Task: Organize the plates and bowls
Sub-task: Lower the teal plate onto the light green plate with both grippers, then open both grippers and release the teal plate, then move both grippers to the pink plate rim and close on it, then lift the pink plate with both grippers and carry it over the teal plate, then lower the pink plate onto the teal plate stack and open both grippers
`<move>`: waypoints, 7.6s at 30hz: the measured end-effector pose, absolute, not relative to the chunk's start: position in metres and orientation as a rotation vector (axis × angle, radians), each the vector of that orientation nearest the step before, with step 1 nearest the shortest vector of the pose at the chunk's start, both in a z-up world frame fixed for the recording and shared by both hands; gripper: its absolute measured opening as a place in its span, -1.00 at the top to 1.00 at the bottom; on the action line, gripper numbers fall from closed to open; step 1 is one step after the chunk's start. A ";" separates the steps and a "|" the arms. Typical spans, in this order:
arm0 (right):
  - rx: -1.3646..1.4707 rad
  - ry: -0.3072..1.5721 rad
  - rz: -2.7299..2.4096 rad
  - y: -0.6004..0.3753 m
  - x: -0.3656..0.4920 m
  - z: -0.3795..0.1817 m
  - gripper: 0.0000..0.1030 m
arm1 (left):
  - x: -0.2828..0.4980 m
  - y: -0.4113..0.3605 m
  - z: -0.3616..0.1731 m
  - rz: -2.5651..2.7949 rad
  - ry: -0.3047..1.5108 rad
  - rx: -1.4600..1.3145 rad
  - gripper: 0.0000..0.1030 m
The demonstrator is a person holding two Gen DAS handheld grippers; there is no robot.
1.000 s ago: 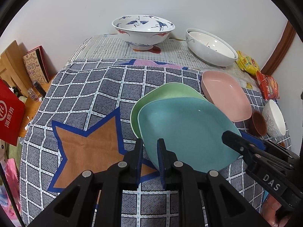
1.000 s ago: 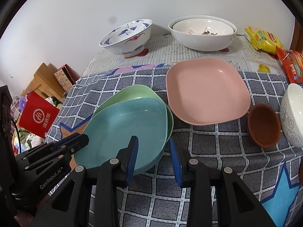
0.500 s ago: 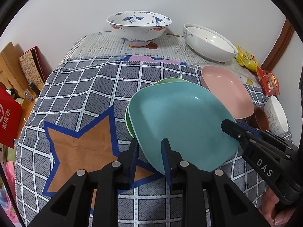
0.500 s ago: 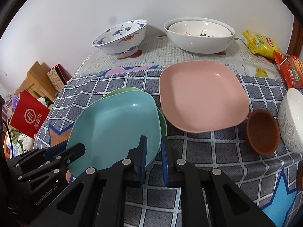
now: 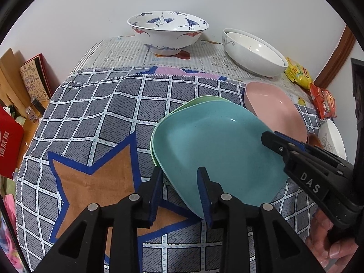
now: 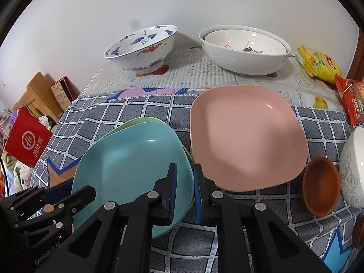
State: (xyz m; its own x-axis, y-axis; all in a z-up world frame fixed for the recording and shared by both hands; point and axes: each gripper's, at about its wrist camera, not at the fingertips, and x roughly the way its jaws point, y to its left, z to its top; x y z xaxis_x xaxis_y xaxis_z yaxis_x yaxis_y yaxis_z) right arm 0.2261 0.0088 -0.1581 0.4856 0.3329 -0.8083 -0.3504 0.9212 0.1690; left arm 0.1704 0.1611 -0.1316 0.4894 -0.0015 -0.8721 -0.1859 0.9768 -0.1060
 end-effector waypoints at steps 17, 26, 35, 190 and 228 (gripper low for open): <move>0.066 1.017 0.447 -0.015 0.202 -0.151 0.44 | 0.157 0.148 -0.113 0.110 1.008 -0.157 0.10; 0.029 1.029 0.440 -0.006 0.206 -0.166 0.76 | 0.155 0.151 -0.115 0.123 1.018 -0.153 0.10; 0.041 0.994 0.443 -0.028 0.209 -0.145 0.75 | 0.161 0.143 -0.104 0.112 0.995 -0.143 0.10; 0.041 0.897 0.535 -0.001 0.227 -0.098 0.88 | 0.175 0.176 -0.081 0.238 0.932 -0.220 0.82; -0.084 0.966 0.585 0.019 0.254 -0.147 0.86 | 0.195 0.184 -0.131 0.255 1.019 -0.233 0.82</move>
